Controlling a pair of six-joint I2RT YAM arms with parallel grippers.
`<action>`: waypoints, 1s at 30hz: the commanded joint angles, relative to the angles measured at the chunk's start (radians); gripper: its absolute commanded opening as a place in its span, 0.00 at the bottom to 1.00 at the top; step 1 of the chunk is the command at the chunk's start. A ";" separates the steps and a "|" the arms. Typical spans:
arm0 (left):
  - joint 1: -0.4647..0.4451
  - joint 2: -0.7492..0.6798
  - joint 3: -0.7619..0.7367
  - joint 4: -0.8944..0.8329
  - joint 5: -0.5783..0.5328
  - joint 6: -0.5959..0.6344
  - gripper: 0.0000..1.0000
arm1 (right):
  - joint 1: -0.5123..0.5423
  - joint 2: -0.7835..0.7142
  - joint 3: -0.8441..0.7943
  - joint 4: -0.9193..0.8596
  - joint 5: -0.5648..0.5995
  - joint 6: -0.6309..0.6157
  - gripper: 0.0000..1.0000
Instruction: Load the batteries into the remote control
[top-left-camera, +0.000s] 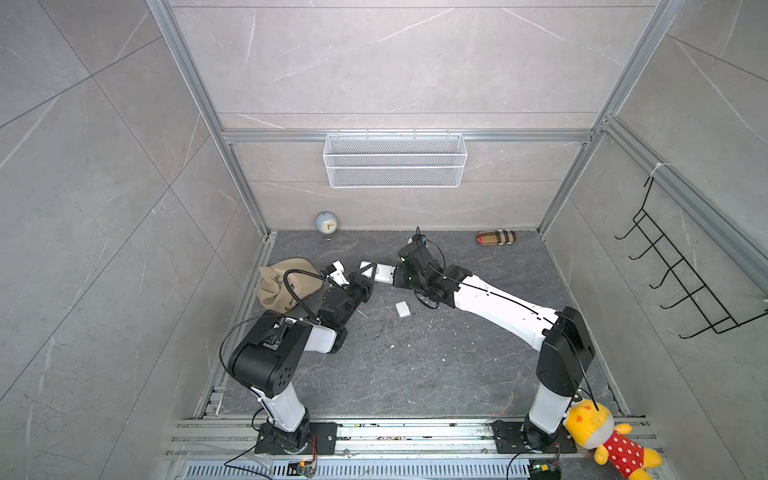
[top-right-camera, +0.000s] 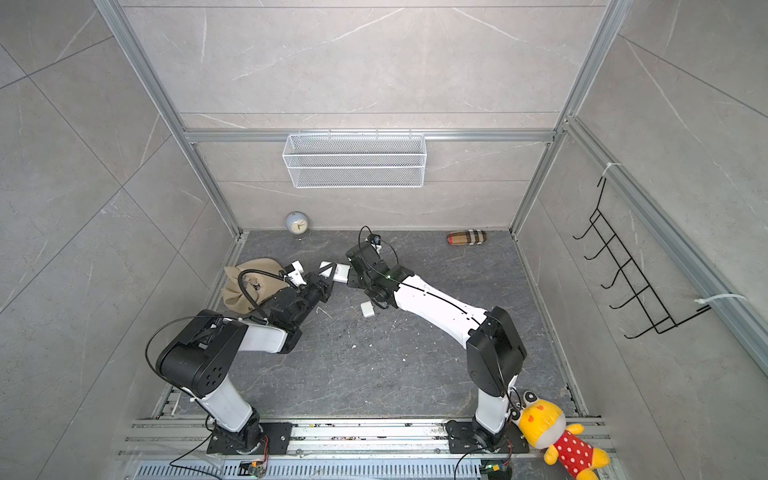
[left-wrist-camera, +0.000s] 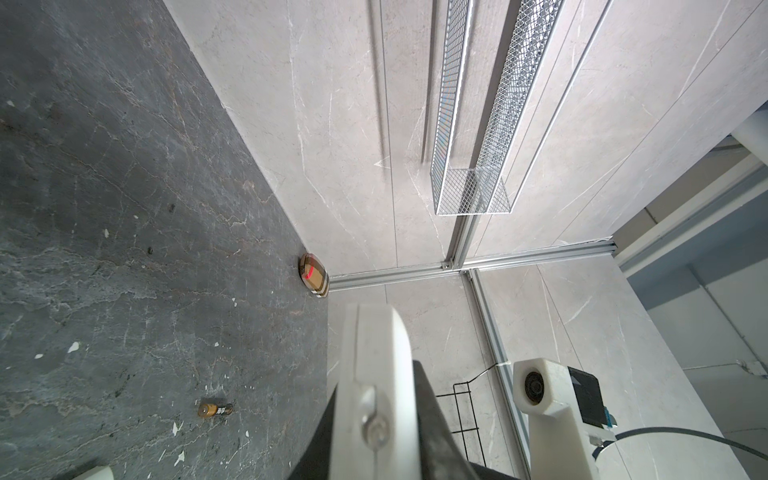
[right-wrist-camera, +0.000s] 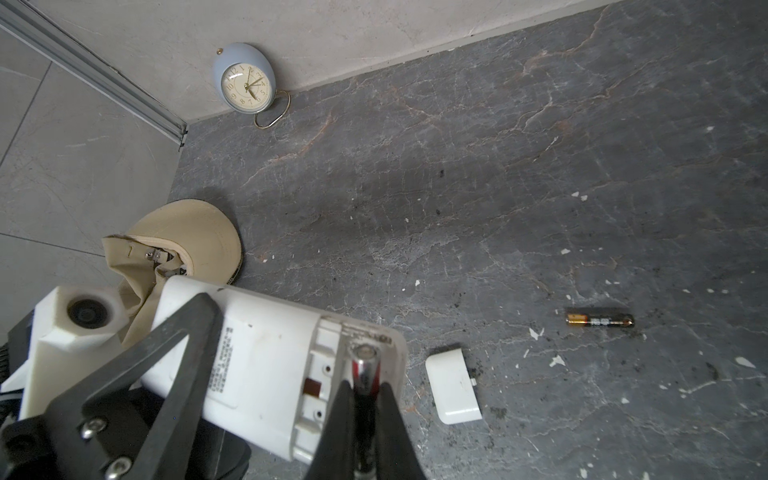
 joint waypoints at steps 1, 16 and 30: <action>-0.001 -0.024 0.031 0.076 -0.013 -0.005 0.02 | 0.008 0.029 0.033 -0.030 0.029 0.027 0.10; -0.002 -0.024 0.030 0.076 -0.020 -0.002 0.02 | 0.021 0.026 0.019 -0.044 0.023 0.067 0.19; -0.003 -0.028 0.020 0.076 -0.026 -0.007 0.02 | 0.021 -0.047 0.037 -0.090 0.034 0.049 0.38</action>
